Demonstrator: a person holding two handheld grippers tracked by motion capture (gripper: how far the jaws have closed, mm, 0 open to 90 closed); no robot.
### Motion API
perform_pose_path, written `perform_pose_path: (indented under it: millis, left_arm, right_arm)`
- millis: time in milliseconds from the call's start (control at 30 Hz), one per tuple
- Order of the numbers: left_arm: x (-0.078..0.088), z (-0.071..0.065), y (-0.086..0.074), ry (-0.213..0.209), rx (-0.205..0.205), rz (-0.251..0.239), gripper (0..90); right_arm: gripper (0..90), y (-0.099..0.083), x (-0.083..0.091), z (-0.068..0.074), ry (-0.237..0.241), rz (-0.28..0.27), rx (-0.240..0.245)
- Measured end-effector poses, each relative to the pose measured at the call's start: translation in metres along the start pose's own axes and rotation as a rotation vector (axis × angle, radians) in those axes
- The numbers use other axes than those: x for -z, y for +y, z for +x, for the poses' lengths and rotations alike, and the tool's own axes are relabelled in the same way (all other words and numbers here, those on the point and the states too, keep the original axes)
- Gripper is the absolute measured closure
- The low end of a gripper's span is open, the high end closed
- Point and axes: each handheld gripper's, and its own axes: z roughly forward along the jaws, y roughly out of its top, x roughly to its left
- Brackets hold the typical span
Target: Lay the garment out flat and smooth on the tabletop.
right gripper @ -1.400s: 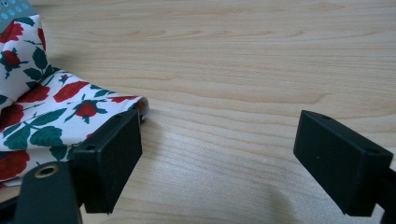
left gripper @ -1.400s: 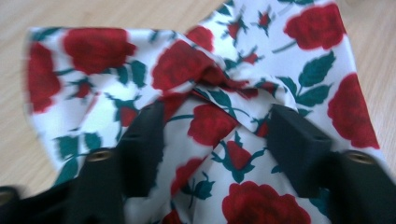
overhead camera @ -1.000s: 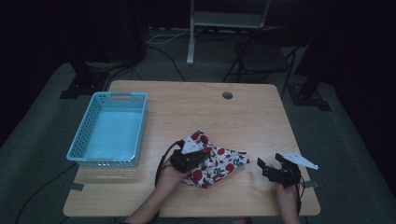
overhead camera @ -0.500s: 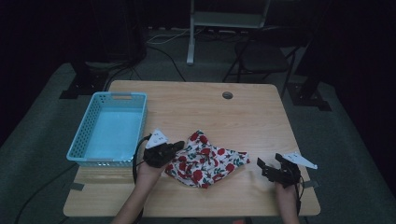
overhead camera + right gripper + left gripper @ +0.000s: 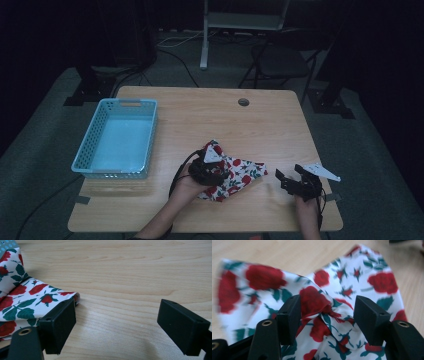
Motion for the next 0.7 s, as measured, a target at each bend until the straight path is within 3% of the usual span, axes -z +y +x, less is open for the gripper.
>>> perform_pose_path:
  millis: [33, 67, 133, 233, 333, 367, 400, 467, 567, 667, 700]
  left_arm:
    - [-0.003, 0.000, -0.002, 0.001, -0.011, 0.016, 46.0]
    - [-0.005, 0.001, -0.004, 0.012, -0.020, 0.020, 56.3]
    - [-0.003, 0.006, -0.008, 0.007, 0.008, -0.014, 77.1]
    - [0.011, 0.017, -0.011, 0.007, 0.084, -0.110, 84.8]
    - [0.034, 0.027, -0.013, 0.046, 0.135, -0.204, 85.0]
    - [0.034, 0.027, -0.013, 0.046, 0.135, -0.204, 85.0]
    - [0.045, 0.032, -0.014, 0.071, 0.155, -0.247, 85.0]
    - [0.063, 0.042, -0.018, 0.131, 0.202, -0.316, 84.7]
    - [0.092, 0.056, -0.028, 0.262, 0.277, -0.390, 83.3]
    - [0.111, 0.061, -0.036, 0.368, 0.316, -0.427, 54.6]
    - [0.119, 0.061, -0.040, 0.399, 0.317, -0.440, 50.8]
  right_arm:
    - [14.7, 0.000, 0.000, 0.000, 0.000, 0.000, 0.000]
    - [14.7, 0.000, 0.000, 0.000, 0.000, 0.001, 0.002]
    - [14.7, 0.000, 0.000, 0.000, -0.001, 0.002, 0.003]
    - [14.7, 0.000, 0.000, 0.000, -0.001, 0.000, -0.001]
    - [14.7, 0.000, 0.000, 0.000, -0.004, 0.003, 0.000]
    - [14.7, 0.000, 0.000, 0.000, -0.004, 0.003, 0.000]
    - [14.7, 0.000, 0.000, 0.000, -0.005, 0.005, 0.002]
    - [14.7, 0.000, 0.000, 0.000, -0.006, 0.004, 0.001]
    - [14.7, 0.000, 0.000, 0.000, -0.010, -0.001, -0.002]
    - [14.7, 0.000, 0.000, 0.000, -0.011, 0.000, -0.007]
    - [14.7, 0.000, 0.000, 0.000, -0.013, 0.001, -0.006]
